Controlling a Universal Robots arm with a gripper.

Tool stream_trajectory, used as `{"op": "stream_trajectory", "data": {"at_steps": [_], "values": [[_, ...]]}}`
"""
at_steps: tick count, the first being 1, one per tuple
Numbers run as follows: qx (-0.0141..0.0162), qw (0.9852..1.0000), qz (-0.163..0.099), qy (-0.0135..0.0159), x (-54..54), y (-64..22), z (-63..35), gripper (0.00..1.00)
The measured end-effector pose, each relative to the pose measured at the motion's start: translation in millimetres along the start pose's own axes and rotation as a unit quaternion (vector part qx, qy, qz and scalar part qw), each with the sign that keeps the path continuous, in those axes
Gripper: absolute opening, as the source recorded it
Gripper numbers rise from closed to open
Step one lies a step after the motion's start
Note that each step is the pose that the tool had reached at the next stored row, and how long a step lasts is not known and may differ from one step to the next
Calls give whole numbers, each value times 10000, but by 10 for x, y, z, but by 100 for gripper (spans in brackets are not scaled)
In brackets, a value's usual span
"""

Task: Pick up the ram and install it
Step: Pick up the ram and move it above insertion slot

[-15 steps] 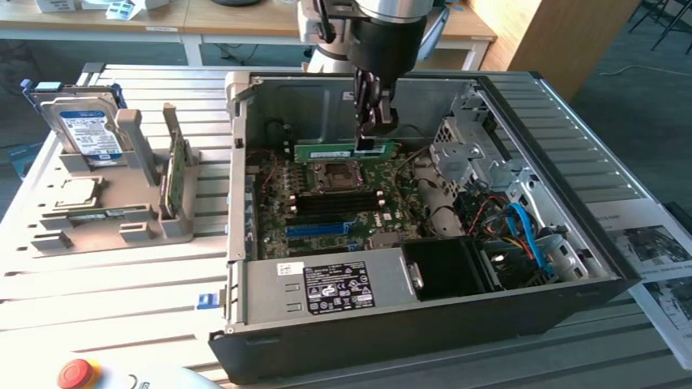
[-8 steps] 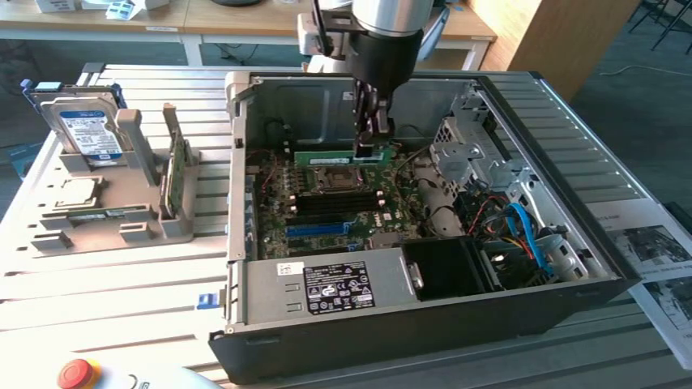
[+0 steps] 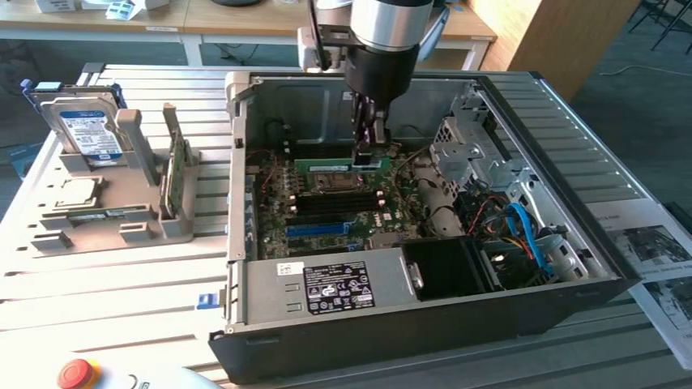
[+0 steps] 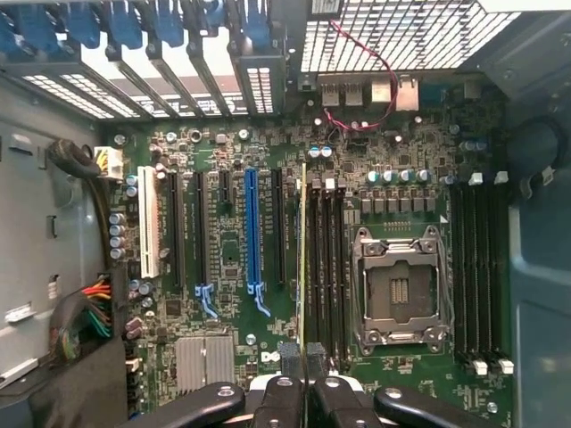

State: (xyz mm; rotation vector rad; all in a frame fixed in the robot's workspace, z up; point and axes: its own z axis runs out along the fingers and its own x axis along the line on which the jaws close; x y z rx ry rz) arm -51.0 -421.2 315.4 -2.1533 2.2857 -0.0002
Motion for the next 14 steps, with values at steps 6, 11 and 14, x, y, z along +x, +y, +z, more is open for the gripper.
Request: {"op": "stream_trajectory", "data": {"at_steps": [6, 11, 14], "values": [[0, 10000, 11, 1, 0, 0, 36, 12], [1, 10000, -3, 1, -1, -28, 41, 12], [0, 10000, -12, 2, -2, -35, 41, 12]]}}
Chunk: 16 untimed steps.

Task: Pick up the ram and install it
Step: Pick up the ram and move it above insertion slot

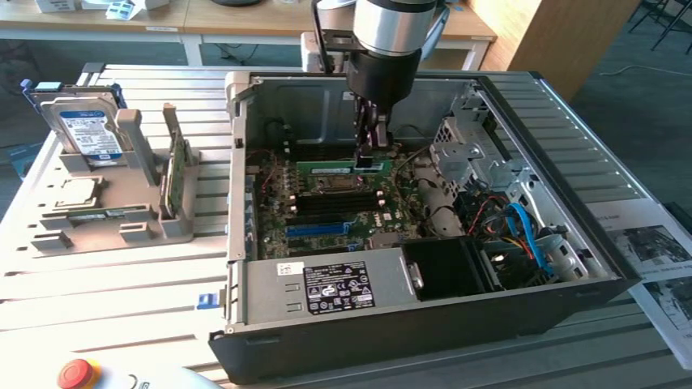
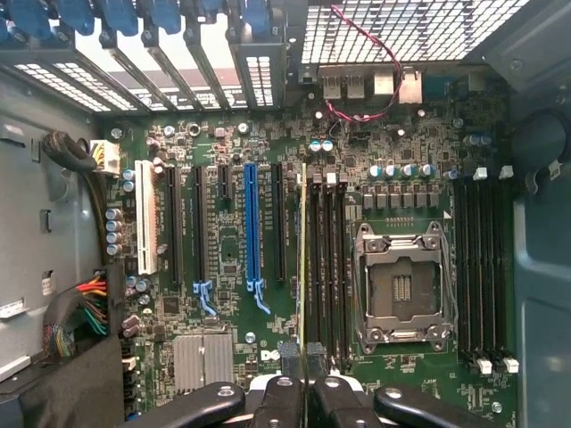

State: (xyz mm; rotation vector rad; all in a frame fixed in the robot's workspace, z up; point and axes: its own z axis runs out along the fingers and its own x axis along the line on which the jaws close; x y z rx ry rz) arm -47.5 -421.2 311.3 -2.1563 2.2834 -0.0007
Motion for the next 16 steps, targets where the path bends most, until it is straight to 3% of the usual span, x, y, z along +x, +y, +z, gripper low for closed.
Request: {"op": "stream_trajectory", "data": {"at_steps": [16], "values": [[0, 10000, 0, 0, -42, -20, 70, 12]]}}
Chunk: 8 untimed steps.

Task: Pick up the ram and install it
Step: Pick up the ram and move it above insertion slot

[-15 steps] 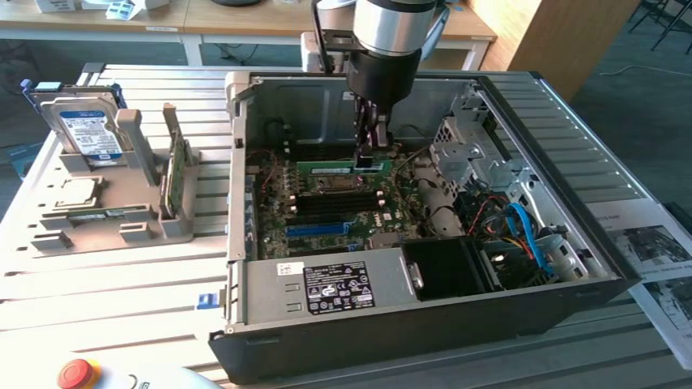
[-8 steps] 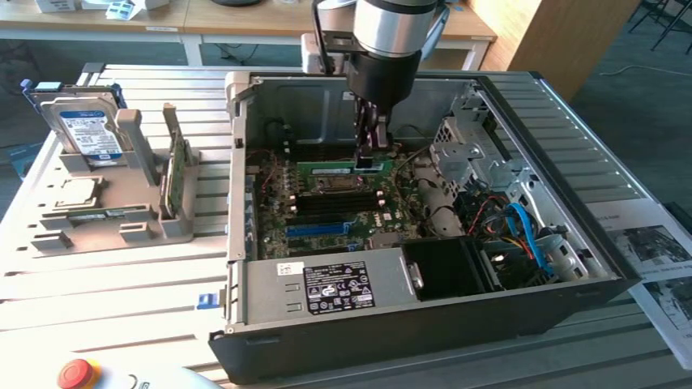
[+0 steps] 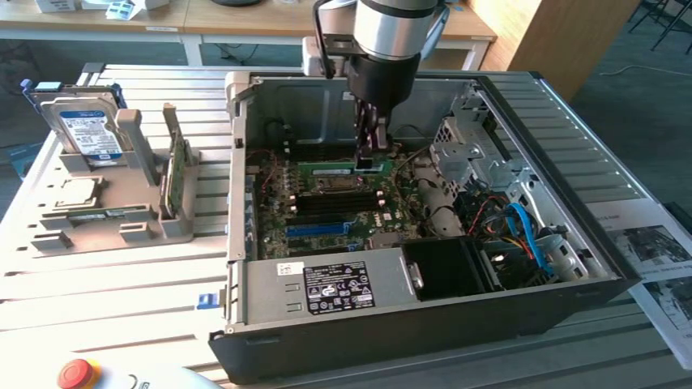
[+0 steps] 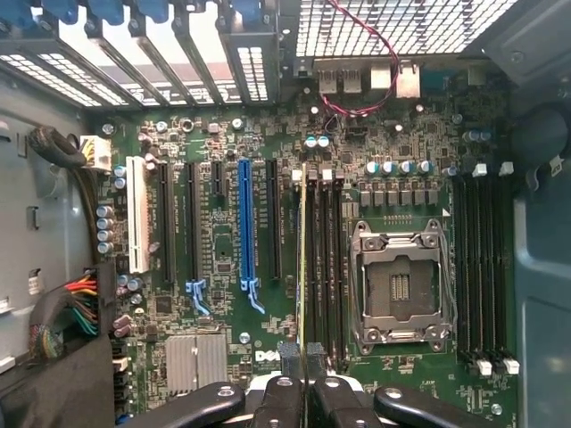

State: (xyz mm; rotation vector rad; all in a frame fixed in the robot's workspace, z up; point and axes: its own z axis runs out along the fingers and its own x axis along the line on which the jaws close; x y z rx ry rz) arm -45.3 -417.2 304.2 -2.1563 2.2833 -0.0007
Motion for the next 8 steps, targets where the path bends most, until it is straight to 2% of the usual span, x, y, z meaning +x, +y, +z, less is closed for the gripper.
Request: {"op": "stream_trajectory", "data": {"at_steps": [8], "values": [[0, 10000, 0, -1, -18, 1, 124, 12]]}}
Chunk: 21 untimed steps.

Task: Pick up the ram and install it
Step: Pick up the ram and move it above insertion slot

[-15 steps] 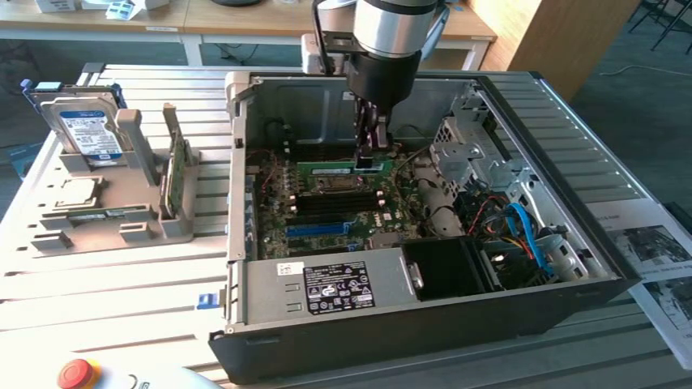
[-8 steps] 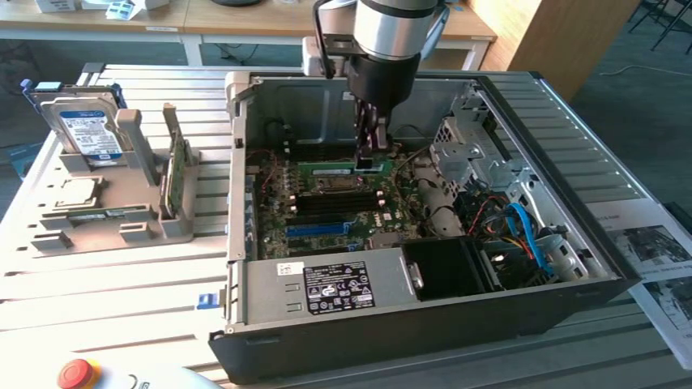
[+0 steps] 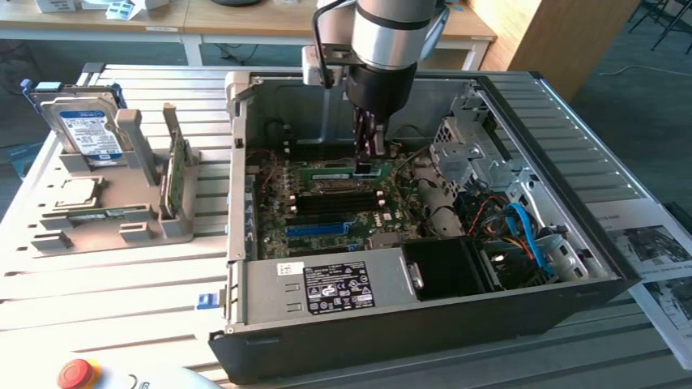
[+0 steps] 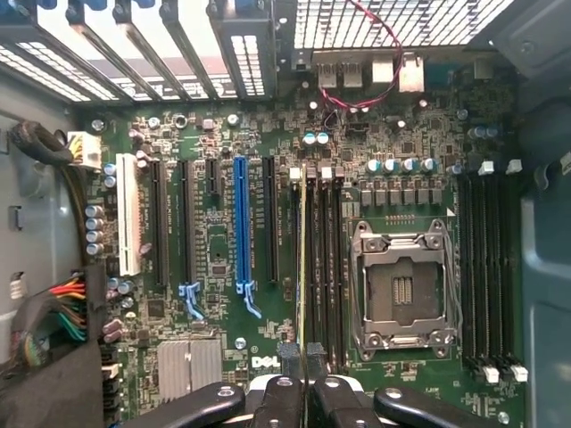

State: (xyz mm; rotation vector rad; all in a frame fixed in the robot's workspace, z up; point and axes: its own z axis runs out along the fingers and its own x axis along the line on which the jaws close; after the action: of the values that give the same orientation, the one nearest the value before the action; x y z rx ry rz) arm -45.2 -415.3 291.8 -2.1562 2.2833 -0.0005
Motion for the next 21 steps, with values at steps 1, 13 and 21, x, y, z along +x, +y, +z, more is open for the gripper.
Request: {"op": "stream_trajectory", "data": {"at_steps": [1, 13, 21], "values": [[0, 10000, 0, 0, -2, 0, 18, 12], [-8, 10000, -83, 15, -10, -13, 128, 12], [-12, 9995, -304, 20, -12, -32, 133, 12]]}}
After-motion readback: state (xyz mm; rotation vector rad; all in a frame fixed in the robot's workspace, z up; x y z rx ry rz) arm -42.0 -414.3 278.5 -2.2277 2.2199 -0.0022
